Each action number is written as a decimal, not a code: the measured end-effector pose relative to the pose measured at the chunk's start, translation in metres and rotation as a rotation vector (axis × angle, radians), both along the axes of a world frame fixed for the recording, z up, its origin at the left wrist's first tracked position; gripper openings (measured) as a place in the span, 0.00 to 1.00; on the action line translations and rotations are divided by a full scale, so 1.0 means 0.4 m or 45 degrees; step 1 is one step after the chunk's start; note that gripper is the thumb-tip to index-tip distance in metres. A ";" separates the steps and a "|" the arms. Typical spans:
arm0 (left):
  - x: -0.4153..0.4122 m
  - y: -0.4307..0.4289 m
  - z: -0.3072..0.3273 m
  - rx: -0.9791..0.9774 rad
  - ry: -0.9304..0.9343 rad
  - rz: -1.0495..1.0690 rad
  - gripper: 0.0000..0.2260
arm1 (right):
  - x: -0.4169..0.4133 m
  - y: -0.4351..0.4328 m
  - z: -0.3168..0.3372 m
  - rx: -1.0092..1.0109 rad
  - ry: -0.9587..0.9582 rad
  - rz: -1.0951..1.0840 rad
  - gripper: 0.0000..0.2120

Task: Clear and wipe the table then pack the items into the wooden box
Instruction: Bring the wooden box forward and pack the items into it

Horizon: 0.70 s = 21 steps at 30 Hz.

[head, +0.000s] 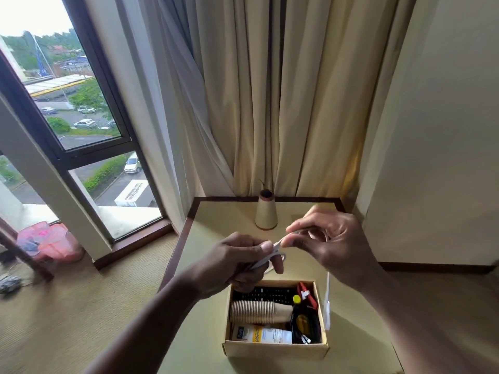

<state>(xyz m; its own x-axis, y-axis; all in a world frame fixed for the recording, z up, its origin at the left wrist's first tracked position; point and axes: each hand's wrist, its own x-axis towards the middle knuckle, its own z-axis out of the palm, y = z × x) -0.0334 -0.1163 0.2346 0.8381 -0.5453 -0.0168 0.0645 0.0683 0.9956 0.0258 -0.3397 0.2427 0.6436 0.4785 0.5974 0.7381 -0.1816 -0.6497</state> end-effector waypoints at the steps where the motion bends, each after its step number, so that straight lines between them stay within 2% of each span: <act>1: -0.009 -0.005 -0.003 -0.121 0.054 -0.034 0.15 | 0.003 -0.001 -0.001 0.054 0.031 -0.011 0.08; 3: -0.027 -0.025 -0.007 -0.390 0.114 -0.048 0.13 | 0.004 0.006 -0.017 0.145 0.211 0.009 0.07; 5: -0.041 -0.054 0.003 -0.646 0.097 0.033 0.11 | -0.008 0.025 -0.047 0.199 0.494 0.018 0.09; 7: -0.043 -0.079 0.025 -0.786 -0.011 0.235 0.10 | -0.030 0.043 -0.091 0.073 0.676 0.022 0.11; 8: -0.038 -0.087 0.036 -0.779 -0.103 0.349 0.10 | -0.044 0.050 -0.114 -0.031 0.734 0.048 0.12; 10: -0.030 -0.093 0.059 -0.554 -0.380 0.549 0.10 | -0.078 0.066 -0.140 -0.196 0.834 0.112 0.16; 11: -0.022 -0.090 0.056 -0.323 -0.567 0.640 0.10 | -0.092 0.074 -0.144 -0.252 0.849 0.124 0.18; 13: -0.005 -0.083 0.034 0.324 -0.933 0.752 0.07 | -0.115 0.091 -0.137 -0.325 0.772 0.132 0.21; 15: 0.008 -0.074 0.009 1.000 -1.138 0.606 0.07 | -0.122 0.094 -0.116 -0.418 0.648 0.133 0.18; 17: 0.018 -0.045 -0.011 1.522 -1.160 0.355 0.13 | -0.110 0.074 -0.091 -0.477 0.623 0.141 0.10; 18: 0.023 -0.029 -0.014 1.544 -1.101 0.331 0.12 | -0.103 0.057 -0.075 -0.465 0.644 0.155 0.06; 19: 0.022 -0.015 -0.010 1.431 -0.965 0.336 0.08 | -0.093 0.038 -0.059 -0.450 0.623 0.154 0.07; 20: 0.021 -0.003 -0.011 1.219 -0.816 0.351 0.05 | -0.082 0.020 -0.046 -0.443 0.548 0.133 0.10; 21: 0.019 0.006 -0.014 1.014 -0.662 0.352 0.09 | -0.068 0.005 -0.035 -0.434 0.447 0.100 0.12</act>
<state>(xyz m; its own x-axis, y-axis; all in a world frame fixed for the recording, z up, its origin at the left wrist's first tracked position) -0.0259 -0.1140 0.2290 0.9412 -0.3187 0.1122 -0.3108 -0.6865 0.6574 -0.0012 -0.3379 0.2288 0.7320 0.6640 0.1524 0.5055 -0.3794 -0.7749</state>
